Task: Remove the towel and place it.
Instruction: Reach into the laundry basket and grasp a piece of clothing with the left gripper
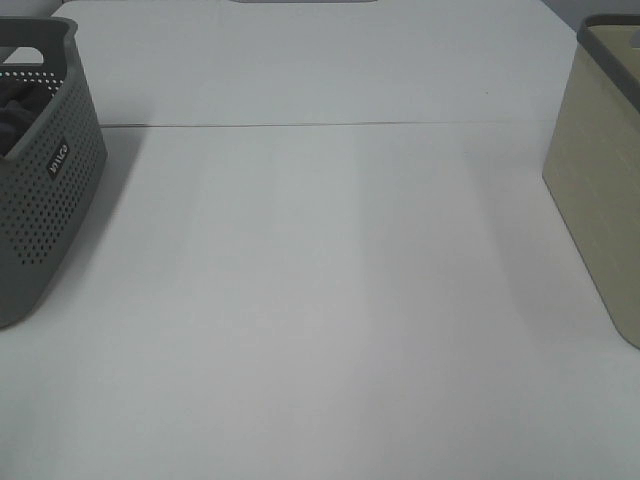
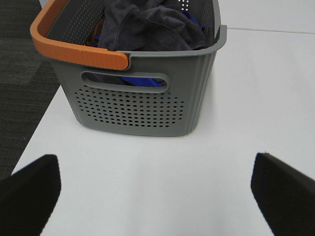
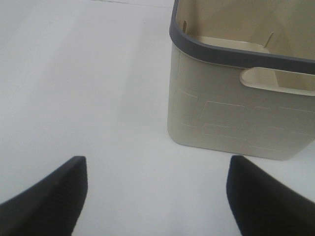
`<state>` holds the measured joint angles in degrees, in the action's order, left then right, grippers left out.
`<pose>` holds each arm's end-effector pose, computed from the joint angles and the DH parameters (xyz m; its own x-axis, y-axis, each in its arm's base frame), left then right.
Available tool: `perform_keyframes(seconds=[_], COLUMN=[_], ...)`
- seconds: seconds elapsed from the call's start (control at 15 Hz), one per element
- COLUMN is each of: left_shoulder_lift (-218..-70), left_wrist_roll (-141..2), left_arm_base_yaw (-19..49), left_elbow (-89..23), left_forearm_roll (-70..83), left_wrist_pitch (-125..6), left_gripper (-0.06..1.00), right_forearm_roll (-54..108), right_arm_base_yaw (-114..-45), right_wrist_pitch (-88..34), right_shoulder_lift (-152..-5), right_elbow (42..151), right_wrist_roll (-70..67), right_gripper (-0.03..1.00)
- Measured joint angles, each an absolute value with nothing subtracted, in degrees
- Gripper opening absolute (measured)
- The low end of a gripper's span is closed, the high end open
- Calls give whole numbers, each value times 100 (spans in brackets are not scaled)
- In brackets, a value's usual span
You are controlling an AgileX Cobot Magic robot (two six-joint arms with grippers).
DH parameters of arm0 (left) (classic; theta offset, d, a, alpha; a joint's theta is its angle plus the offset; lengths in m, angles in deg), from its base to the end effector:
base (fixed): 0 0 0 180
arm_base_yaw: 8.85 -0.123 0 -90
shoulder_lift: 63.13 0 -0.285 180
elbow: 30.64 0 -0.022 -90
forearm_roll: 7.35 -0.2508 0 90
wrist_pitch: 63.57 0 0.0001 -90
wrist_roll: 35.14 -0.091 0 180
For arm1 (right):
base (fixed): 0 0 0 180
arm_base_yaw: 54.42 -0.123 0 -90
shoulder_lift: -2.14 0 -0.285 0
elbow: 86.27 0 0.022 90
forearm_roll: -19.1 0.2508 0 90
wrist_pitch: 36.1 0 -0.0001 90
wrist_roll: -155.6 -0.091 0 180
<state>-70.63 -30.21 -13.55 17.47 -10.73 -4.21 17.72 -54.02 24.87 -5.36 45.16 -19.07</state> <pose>-0.0060 0.0041 0.2816 -0.4122 -0.0899 -0.9066 -0.1510 0.9881 -0.0294 -0.0058 -0.0019 0.2770 -0.4547 -0.1013 -0.8849 -0.0219 0.9945 -0.1026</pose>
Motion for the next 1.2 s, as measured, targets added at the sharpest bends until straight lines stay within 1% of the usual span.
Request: perform_keyframes(seconds=[1.2], left_shoulder_lift=[-7063], left_wrist_roll=[-3021], left_arm_base_yaw=[-1355], left_elbow=[1747], left_forearm_roll=[-1073], left_wrist_pitch=[-416], left_gripper=[99], right_forearm_roll=[1772], right_arm_base_yaw=[-5402], right_wrist_pitch=[2487], right_shoulder_lift=[-536], right_elbow=[4516], right_wrist_roll=[-1907], right_gripper=[76])
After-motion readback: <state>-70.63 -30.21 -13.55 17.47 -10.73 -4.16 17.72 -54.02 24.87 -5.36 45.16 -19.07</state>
